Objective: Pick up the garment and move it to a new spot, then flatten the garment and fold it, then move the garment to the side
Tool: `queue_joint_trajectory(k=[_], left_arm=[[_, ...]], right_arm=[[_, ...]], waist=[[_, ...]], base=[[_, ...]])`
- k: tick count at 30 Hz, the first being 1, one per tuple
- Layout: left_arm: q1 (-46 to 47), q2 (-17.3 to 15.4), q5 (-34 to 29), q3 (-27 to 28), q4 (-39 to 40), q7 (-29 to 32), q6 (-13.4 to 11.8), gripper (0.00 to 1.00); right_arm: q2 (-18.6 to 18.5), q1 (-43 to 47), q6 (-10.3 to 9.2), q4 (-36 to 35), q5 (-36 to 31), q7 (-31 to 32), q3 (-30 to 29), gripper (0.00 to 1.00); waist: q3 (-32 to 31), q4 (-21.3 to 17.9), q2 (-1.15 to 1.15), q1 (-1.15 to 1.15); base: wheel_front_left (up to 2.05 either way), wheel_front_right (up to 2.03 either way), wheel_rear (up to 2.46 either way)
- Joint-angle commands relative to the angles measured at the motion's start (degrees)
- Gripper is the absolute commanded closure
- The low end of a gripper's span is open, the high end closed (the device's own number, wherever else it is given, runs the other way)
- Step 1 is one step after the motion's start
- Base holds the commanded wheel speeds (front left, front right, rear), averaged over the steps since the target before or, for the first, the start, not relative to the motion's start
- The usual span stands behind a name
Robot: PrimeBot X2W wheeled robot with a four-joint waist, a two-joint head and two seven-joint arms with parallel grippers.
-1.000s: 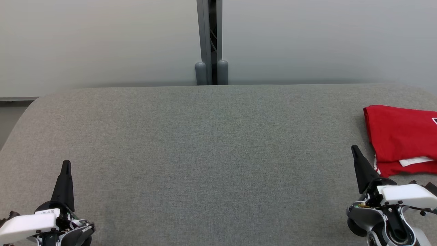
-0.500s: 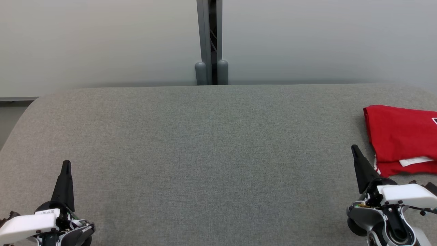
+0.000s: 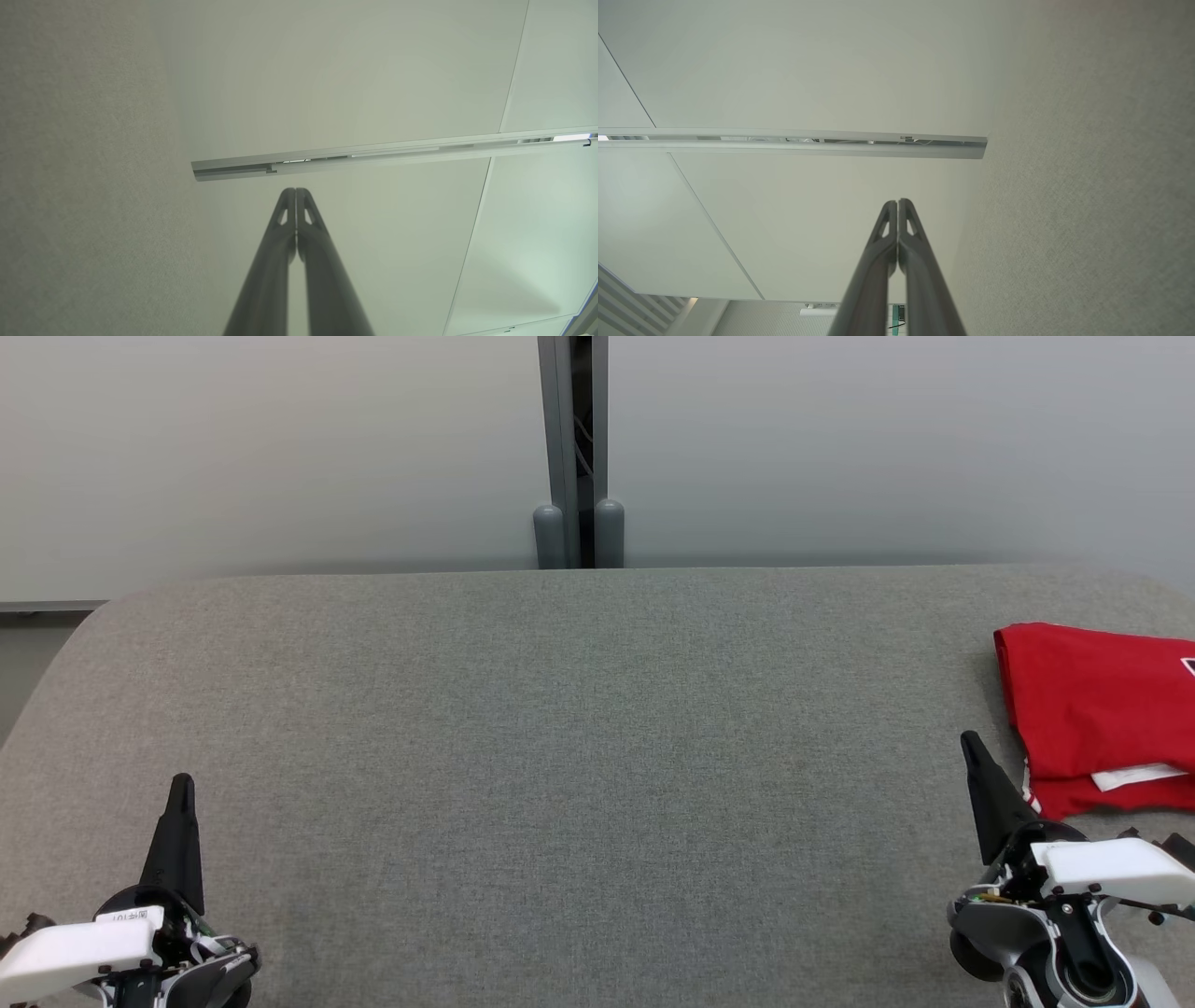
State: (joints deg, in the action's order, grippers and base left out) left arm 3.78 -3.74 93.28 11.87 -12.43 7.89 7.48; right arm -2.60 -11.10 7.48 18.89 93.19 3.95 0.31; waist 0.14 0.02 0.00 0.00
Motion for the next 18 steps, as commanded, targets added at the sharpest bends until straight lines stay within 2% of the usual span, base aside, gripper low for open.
queue_joint_trajectory(k=[1,18], left_arm=[[0.9,-0.1,-0.2,0.2,0.0,0.1,0.3,1.0],[0.9,0.0,-0.4,0.4,0.0,0.2,0.3,1.0]], right_arm=[[-0.5,-0.2,0.02,-0.2,0.0,0.2,-0.2,1.0],[-0.5,-0.2,0.02,-0.2,0.0,0.1,-0.2,1.0]], waist=[[0.0,0.0,0.0,0.0],[0.0,0.0,0.0,0.0]], base=[[0.0,0.0,0.0],[0.0,0.0,0.0]])
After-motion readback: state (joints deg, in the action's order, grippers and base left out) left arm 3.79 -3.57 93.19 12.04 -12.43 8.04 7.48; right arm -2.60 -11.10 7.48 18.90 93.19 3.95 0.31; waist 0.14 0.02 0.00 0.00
